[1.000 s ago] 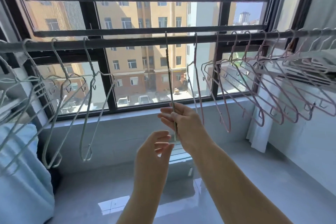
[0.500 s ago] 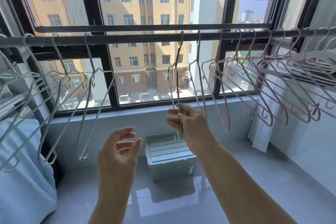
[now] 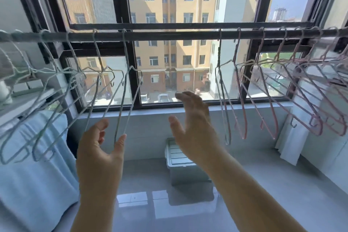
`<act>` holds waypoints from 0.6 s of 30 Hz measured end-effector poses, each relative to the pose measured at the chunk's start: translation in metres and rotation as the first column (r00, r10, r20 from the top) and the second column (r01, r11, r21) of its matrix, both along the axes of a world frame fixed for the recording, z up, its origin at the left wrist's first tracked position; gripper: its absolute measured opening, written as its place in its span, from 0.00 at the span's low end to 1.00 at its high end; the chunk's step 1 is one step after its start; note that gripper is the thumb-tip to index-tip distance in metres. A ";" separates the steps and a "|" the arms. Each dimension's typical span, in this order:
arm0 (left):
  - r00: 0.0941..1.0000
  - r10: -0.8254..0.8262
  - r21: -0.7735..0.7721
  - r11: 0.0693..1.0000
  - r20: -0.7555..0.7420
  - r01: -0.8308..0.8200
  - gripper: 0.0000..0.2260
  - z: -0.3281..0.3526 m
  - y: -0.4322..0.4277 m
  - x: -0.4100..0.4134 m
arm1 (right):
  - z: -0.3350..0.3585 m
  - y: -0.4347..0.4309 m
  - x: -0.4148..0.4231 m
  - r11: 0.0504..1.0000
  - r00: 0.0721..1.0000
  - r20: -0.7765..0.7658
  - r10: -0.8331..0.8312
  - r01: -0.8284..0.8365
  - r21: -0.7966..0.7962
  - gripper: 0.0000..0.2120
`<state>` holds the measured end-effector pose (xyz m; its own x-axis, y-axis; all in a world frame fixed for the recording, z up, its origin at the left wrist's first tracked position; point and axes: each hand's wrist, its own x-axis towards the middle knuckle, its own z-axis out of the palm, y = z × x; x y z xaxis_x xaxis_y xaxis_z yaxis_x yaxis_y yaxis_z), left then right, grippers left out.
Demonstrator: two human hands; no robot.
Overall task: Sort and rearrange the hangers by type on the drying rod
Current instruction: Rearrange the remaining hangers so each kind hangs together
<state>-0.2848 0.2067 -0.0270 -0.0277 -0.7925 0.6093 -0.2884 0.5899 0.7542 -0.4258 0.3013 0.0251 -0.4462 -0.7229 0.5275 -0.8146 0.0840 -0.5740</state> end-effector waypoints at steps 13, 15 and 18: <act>0.986 -0.162 0.223 0.963 0.036 0.150 0.08 -0.017 -0.005 0.007 | -0.024 -0.085 0.044 0.881 0.411 0.814 0.411 -0.407 -0.240 0.23; 0.981 -0.191 0.193 0.964 0.030 0.182 0.12 -0.015 -0.002 0.003 | -0.023 -0.078 0.039 0.878 0.382 0.815 0.435 -0.382 -0.290 0.23; 0.975 -0.221 0.155 0.964 0.017 0.216 0.14 -0.012 0.006 -0.006 | -0.021 -0.067 0.029 0.880 0.322 0.833 0.451 -0.317 -0.354 0.23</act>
